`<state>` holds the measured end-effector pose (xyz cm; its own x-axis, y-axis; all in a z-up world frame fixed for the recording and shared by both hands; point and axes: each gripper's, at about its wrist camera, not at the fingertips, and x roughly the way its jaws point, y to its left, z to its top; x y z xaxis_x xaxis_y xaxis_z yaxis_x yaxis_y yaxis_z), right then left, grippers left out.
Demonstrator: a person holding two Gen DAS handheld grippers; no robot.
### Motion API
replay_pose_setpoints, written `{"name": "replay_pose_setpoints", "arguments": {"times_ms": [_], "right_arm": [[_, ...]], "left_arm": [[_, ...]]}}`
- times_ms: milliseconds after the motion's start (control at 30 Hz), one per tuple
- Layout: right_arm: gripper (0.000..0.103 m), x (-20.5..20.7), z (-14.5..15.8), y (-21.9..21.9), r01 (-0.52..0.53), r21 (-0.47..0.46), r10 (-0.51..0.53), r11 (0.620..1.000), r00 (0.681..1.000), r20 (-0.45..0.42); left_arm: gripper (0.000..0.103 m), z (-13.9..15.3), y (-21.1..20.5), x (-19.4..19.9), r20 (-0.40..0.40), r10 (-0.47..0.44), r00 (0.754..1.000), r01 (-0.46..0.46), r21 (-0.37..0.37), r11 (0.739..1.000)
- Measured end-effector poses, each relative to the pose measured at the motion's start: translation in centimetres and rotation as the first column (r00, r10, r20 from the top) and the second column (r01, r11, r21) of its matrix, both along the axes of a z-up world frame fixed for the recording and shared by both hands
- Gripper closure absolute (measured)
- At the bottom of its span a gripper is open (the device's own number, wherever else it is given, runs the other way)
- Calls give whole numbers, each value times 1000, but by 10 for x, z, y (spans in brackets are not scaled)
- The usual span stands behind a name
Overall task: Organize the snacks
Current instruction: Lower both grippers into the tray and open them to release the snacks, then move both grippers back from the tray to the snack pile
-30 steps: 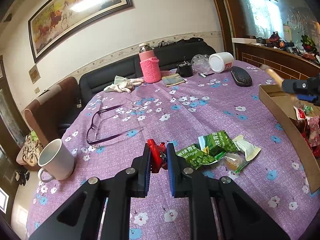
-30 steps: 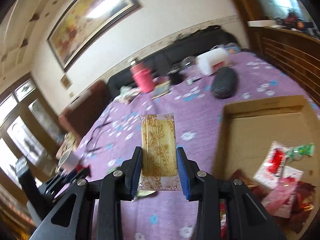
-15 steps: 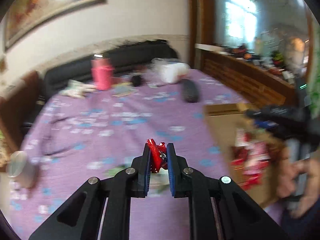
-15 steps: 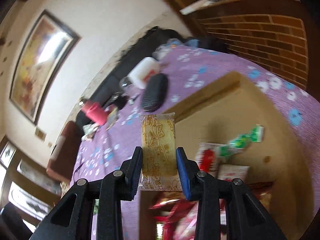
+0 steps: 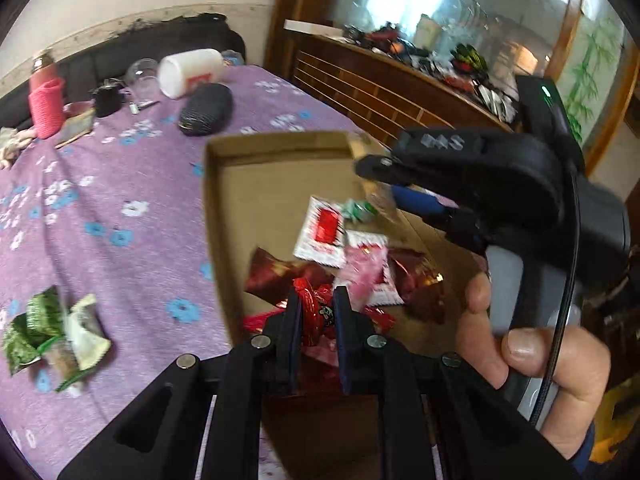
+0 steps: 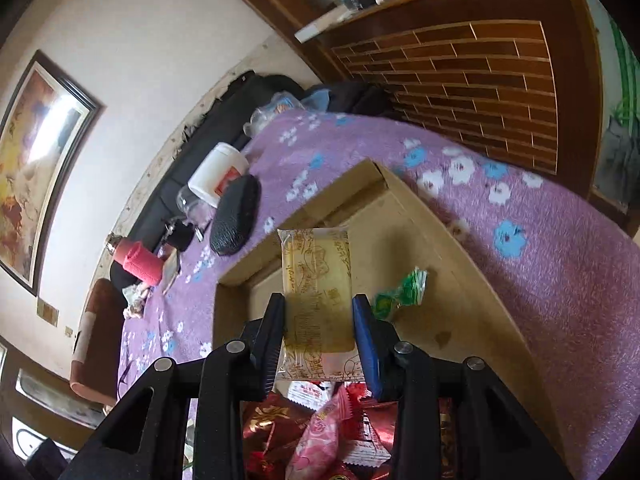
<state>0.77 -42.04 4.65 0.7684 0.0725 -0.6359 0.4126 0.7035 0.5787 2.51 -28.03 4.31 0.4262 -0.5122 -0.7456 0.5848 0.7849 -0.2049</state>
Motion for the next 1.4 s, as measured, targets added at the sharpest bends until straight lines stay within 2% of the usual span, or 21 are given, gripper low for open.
{"name": "replay_pose_setpoints", "arguments": {"times_ms": [167,400,467,533,833,967,1100,1233,1333,1400], "right_arm": [[65,3,-5,1,-14,-2,14,1000,999,-32],[63,4,-3,5,-10,-25,9,1000,999,-35],[63,3,0,6,-6,-30,6,1000,1000,-17],[63,1,4,8,-1,-44,1,999,1000,2],[63,0,15,21,-18,-107,23,994,999,47],[63,-1,22,33,-57,-149,70,987,994,81],[63,0,27,47,-113,-179,135,977,984,116],[62,1,30,60,-154,-212,183,965,975,126],[62,4,29,67,-174,-230,204,958,972,114],[62,5,29,71,-181,-239,212,954,971,109]], "left_arm": [[89,-7,-1,0,-5,-12,1000,12,-1,1000],[87,-3,5,-1,6,-22,1000,22,-19,1000],[80,0,6,-2,11,-21,1000,21,-25,999],[66,5,9,-4,25,-15,1000,15,-32,999],[66,24,19,-9,28,5,1000,-5,-32,999],[65,32,33,-13,26,21,999,-20,-32,999],[64,38,61,-13,22,59,998,-58,-34,998],[63,43,112,-3,34,159,987,-158,-36,987],[63,45,157,13,10,267,964,-266,-61,962],[63,42,186,26,-22,349,937,-349,-69,934]]}}
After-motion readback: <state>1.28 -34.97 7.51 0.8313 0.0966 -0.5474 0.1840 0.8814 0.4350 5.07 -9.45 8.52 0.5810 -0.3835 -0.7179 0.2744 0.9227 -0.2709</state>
